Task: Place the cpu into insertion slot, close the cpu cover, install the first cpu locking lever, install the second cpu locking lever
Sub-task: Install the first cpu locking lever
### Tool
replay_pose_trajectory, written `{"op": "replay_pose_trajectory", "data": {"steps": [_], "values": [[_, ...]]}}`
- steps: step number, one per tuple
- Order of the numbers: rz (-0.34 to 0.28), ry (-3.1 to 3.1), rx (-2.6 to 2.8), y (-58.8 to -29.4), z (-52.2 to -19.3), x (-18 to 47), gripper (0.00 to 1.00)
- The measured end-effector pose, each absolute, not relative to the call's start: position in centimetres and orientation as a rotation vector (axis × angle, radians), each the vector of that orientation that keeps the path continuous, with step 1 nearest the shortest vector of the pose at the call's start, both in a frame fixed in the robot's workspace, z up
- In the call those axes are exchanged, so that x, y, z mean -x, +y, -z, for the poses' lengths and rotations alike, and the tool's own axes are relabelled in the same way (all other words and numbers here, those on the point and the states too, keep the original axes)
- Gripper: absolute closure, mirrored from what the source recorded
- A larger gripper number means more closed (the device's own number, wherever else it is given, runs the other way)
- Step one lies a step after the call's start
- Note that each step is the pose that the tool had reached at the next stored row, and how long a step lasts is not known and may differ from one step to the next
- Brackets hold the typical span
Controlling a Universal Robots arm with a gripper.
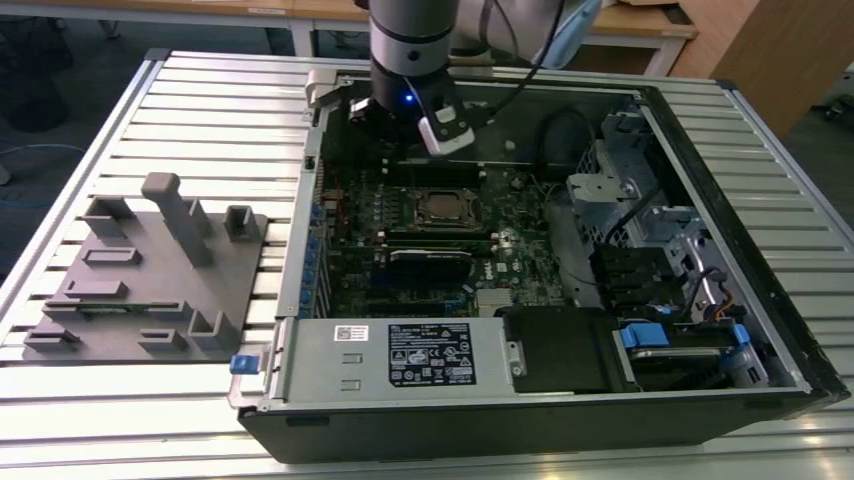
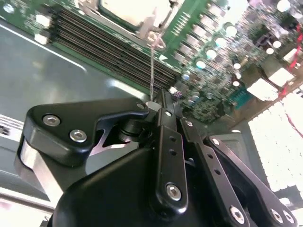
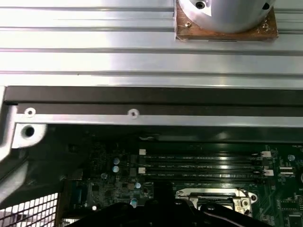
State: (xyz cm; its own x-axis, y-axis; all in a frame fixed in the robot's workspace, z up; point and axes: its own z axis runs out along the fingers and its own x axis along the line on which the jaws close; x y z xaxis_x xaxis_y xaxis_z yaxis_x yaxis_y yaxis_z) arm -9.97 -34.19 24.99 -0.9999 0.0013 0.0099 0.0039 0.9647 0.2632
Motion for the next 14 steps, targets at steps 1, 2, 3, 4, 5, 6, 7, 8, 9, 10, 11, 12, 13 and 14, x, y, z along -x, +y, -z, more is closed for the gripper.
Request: {"op": "replay_pose_trajectory", "data": {"steps": [1,2,3,4,5,6,7,8,9,10,11,12,13,14], "values": [[0.416,-3.104,0.004,-34.2,-25.0,9.7,0.9],[0.416,-3.104,0.004,-34.2,-25.0,9.4,0.9],[0.416,-3.104,0.004,-34.2,-25.0,9.1,0.9],[0.416,-3.104,0.004,-34.2,-25.0,8.8,0.9],[0.416,-3.104,0.004,-34.2,-25.0,8.5,0.9],[0.416,-3.104,0.004,-34.2,-25.0,8.3,0.9],[0.416,-3.104,0.004,-34.2,-25.0,8.0,0.9],[0.416,-3.104,0.004,-34.2,-25.0,7.8,0.9],[0.415,-3.104,0.004,-34.2,-25.0,7.5,0.9],[0.415,-3.104,0.004,-34.2,-24.9,7.3,0.9],[0.414,-3.104,0.004,-34.2,-24.9,7.1,0.9],[0.413,-3.104,0.004,-34.1,-24.9,6.9,0.9],[0.413,-3.104,0.004,-34.1,-24.9,6.7,0.9],[0.412,-3.104,0.004,-34.1,-24.9,6.5,0.9]]}}
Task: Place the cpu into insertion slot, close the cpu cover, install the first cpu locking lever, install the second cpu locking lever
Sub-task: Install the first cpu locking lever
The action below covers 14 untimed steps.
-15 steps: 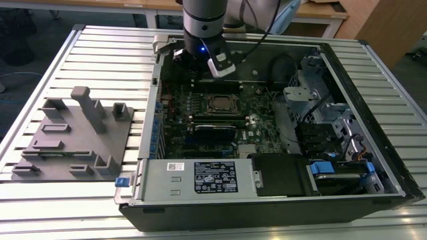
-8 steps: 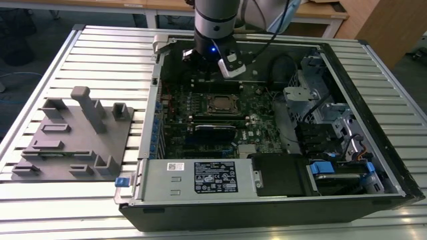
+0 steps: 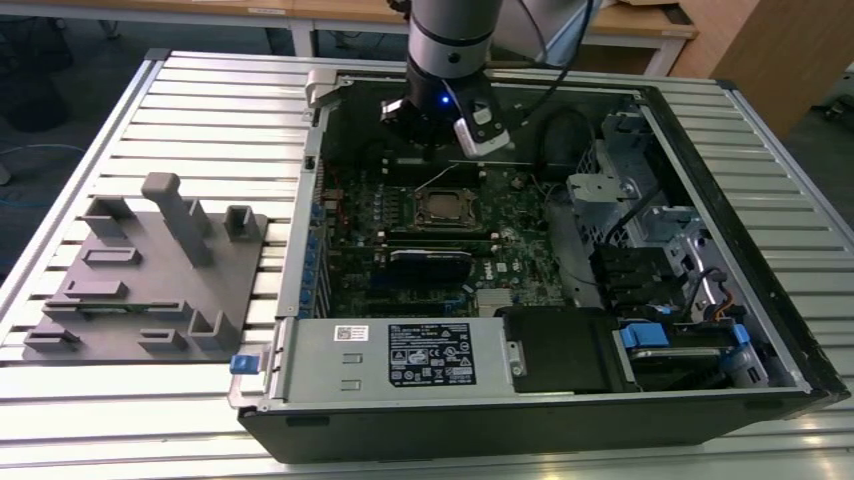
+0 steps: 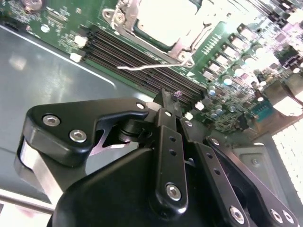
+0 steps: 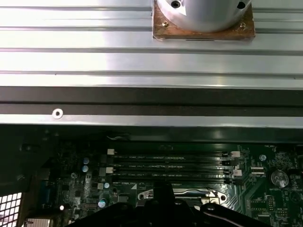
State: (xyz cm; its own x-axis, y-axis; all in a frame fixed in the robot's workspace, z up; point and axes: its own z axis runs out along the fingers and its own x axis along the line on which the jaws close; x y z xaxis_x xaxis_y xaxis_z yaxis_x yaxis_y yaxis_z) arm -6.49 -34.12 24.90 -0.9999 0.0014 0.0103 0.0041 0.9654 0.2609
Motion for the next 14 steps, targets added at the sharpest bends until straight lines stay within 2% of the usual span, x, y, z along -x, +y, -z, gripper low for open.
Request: {"op": "replay_pose_trajectory", "data": {"steps": [14], "values": [[0.407,-3.105,0.004,-34.12,-24.78,5.77,0.9]]}}
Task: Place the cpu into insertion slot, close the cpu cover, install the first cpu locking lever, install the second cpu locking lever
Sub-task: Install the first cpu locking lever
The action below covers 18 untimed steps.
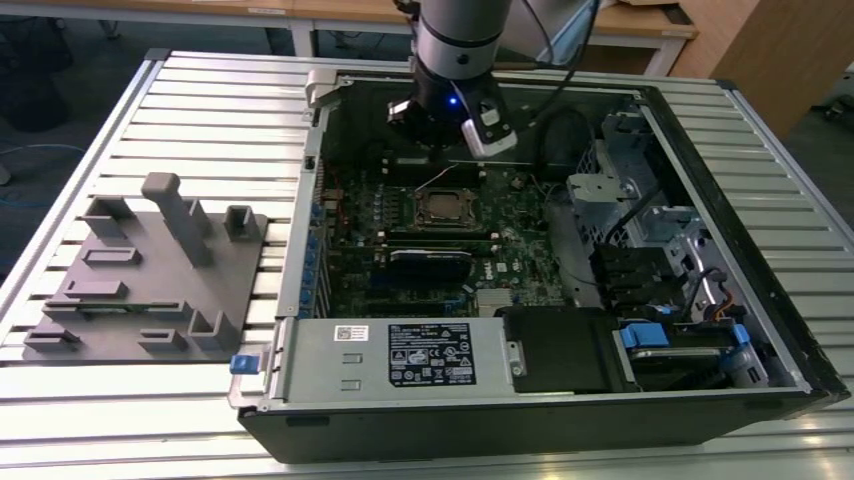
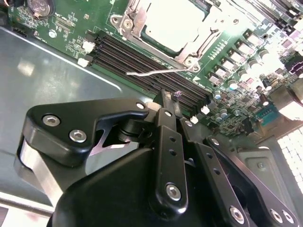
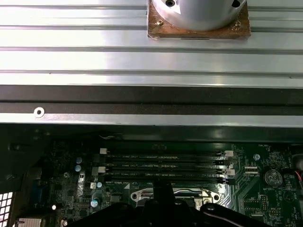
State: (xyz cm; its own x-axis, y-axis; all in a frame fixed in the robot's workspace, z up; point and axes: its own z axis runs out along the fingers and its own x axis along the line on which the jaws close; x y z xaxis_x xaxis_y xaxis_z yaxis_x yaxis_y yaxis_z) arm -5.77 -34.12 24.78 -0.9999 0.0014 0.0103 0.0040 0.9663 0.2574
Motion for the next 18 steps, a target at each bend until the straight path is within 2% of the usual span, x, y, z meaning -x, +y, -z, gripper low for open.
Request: {"op": "replay_pose_trajectory", "data": {"steps": [18], "values": [[0.402,-3.114,0.003,-34.11,-24.36,5.55,0.9]]}}
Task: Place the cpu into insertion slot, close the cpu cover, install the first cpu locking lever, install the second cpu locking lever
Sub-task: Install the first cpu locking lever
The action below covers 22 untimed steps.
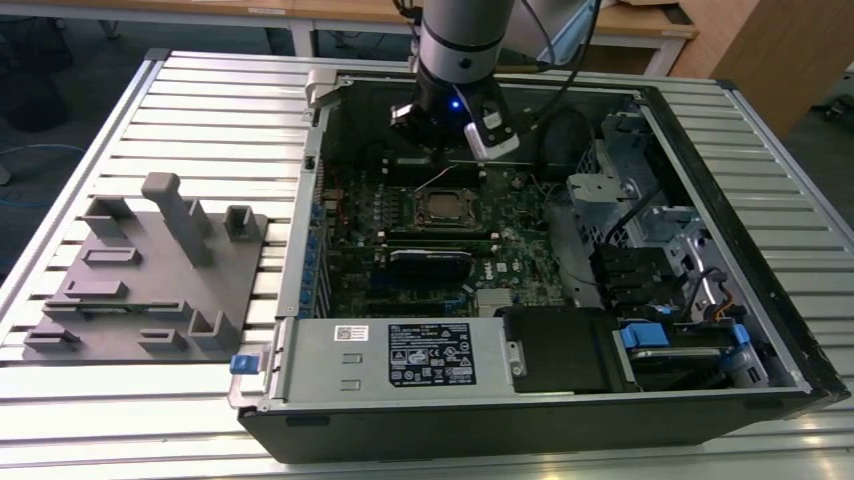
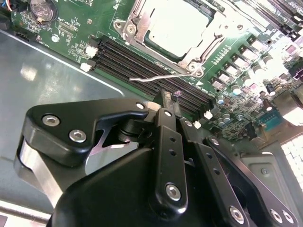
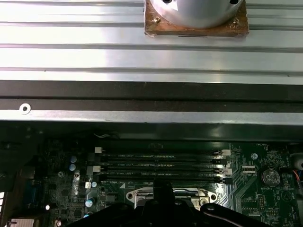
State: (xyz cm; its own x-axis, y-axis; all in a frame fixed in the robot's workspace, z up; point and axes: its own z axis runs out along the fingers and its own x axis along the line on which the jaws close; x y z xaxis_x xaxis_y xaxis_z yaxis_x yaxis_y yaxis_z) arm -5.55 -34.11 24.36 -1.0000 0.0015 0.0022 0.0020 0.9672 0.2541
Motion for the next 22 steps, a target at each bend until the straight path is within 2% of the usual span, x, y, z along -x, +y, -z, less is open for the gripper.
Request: {"op": "replay_pose_trajectory", "data": {"steps": [11,22], "values": [[0.399,-3.116,0.002,-34.11,-24.15,5.55,0.9],[0.355,-3.157,-0.001,-34.07,-23.45,5.55,0.9]]}}
